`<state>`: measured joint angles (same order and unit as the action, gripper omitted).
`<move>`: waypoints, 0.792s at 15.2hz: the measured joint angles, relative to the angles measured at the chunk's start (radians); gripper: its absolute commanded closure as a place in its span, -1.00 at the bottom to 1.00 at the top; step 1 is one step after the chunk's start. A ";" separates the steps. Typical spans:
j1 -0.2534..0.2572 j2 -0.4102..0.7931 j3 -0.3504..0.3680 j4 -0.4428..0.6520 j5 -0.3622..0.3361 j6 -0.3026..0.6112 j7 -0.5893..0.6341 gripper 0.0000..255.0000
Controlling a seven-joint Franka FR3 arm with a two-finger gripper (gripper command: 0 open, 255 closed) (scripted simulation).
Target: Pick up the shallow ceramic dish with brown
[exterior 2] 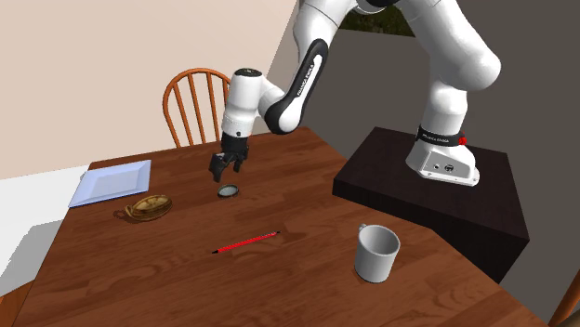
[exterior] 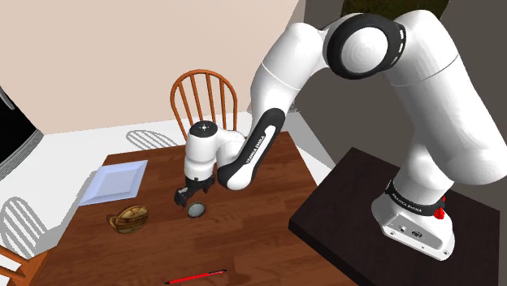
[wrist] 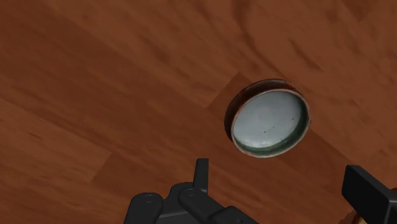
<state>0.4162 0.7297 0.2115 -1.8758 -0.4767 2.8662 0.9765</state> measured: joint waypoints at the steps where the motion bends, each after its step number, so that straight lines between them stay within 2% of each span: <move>1: 0.011 0.022 -0.005 0.028 -0.001 -0.004 0.005 -1.00; 9: 0.045 0.124 -0.044 0.097 -0.017 0.038 0.025 -1.00; 10: 0.047 0.127 -0.045 0.099 -0.018 0.039 0.026 1.00; 12: 0.048 0.129 -0.046 0.101 -0.018 0.040 0.027 1.00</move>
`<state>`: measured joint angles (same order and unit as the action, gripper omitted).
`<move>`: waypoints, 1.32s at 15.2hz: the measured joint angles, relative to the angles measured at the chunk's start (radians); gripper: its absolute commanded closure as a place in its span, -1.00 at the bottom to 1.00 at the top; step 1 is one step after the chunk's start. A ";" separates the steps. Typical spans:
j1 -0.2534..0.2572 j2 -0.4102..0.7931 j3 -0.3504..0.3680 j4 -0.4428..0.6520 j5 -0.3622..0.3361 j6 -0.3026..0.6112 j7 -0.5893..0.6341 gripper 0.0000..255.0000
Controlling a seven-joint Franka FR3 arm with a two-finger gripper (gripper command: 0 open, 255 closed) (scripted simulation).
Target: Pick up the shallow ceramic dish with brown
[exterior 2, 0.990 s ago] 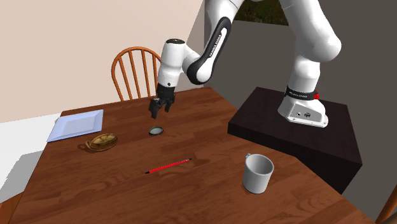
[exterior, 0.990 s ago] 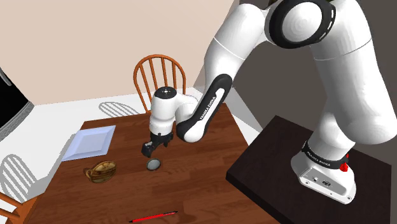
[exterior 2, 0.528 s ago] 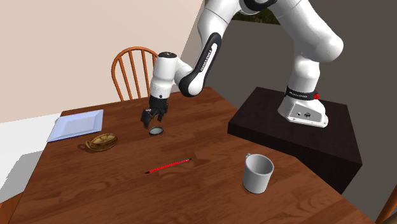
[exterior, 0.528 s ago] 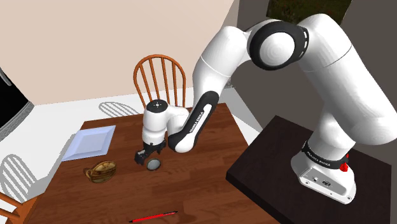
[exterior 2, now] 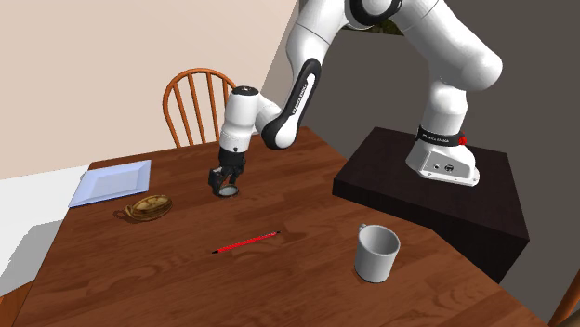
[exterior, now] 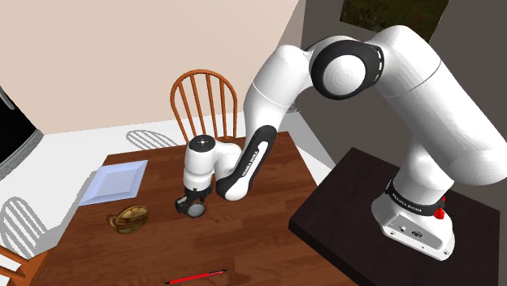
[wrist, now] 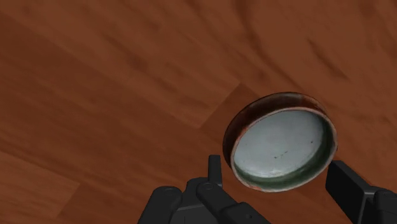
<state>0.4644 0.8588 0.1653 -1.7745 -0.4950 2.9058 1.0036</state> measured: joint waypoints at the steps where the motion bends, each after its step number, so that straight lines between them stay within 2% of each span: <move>1: 0.000 0.000 0.000 0.000 0.000 0.000 0.000 1.00; 9: -0.001 -0.004 0.001 -0.002 0.000 -0.001 -0.001 1.00; 20: -0.044 -0.126 0.056 -0.062 0.029 -0.072 -0.030 1.00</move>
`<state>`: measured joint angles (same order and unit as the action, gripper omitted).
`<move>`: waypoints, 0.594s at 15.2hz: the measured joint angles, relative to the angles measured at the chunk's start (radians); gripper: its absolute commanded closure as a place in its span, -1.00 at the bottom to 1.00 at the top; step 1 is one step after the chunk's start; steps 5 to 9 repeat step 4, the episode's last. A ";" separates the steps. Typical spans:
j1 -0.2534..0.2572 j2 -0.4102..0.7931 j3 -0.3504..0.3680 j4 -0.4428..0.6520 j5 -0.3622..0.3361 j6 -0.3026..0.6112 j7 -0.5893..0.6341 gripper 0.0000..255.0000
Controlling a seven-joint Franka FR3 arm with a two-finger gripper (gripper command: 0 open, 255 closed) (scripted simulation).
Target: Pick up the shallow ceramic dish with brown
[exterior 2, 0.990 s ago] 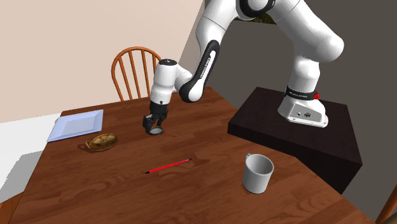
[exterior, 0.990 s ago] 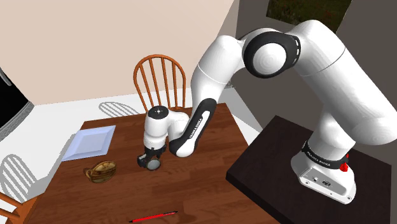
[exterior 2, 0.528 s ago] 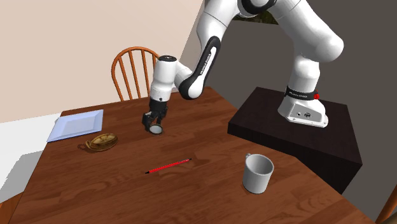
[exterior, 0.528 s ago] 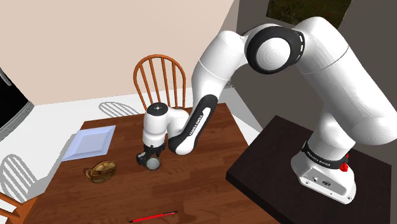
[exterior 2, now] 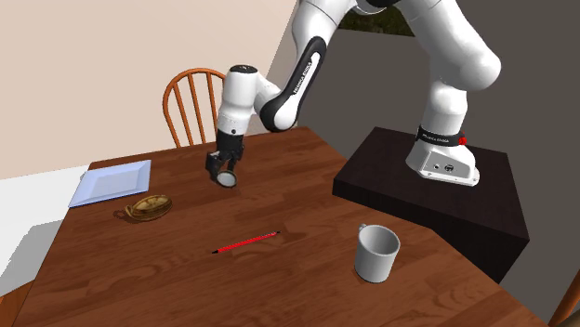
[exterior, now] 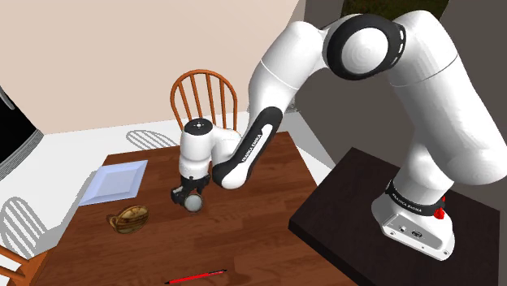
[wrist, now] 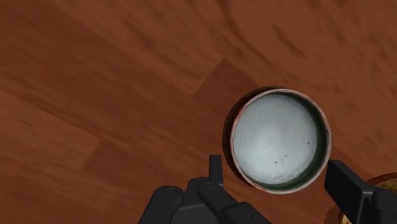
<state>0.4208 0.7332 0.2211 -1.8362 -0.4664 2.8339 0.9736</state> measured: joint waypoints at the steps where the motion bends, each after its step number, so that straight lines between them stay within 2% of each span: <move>1: -0.005 -0.011 0.006 -0.004 0.004 -0.008 -0.004 1.00; 9: -0.017 -0.038 0.021 -0.011 0.014 -0.029 -0.015 1.00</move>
